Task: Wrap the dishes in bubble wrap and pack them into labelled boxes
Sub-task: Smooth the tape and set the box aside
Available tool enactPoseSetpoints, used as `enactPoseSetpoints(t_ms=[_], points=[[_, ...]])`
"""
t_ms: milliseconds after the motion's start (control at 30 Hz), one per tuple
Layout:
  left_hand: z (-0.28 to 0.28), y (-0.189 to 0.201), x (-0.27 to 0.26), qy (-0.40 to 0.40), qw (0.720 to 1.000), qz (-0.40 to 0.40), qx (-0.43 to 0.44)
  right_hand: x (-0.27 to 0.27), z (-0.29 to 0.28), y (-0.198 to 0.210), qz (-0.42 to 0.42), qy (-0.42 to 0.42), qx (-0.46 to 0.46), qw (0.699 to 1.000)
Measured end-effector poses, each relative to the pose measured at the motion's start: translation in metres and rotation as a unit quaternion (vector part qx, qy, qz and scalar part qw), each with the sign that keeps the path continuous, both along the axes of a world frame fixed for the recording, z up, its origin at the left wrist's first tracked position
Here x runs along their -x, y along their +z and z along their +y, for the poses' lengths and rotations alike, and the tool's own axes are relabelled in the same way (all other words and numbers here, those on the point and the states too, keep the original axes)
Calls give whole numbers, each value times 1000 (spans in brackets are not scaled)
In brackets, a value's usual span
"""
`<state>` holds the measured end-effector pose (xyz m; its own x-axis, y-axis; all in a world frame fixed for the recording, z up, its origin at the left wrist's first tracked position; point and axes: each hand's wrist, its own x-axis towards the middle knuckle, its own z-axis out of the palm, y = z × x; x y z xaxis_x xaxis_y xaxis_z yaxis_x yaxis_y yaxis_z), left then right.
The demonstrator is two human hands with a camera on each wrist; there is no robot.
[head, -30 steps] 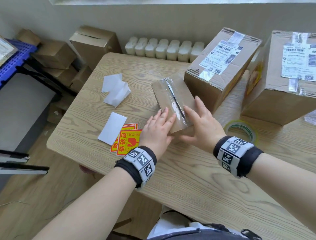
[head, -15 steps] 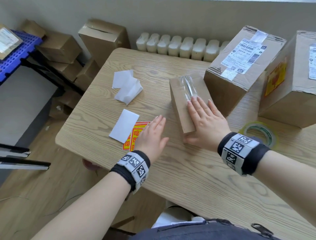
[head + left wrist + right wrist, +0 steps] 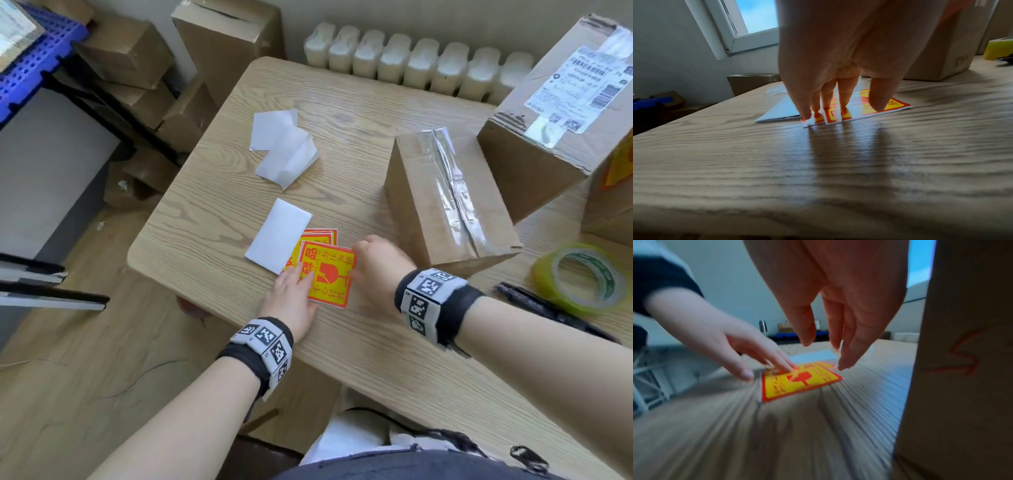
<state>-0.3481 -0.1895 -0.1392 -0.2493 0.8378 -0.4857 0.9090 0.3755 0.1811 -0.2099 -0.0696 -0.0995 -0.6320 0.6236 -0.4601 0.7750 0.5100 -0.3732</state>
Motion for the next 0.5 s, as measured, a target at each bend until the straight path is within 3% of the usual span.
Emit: enactPoseSetpoints(t_ms=[167, 367, 500], points=[[-7, -4, 6, -61, 998, -13, -11, 25, 6, -26, -47, -70, 40, 996], [-8, -3, 12, -62, 997, -43, -23, 31, 5, -27, -67, -97, 68, 991], [-4, -2, 13, -34, 996, -73, -41, 27, 6, -19, -25, -133, 84, 987]])
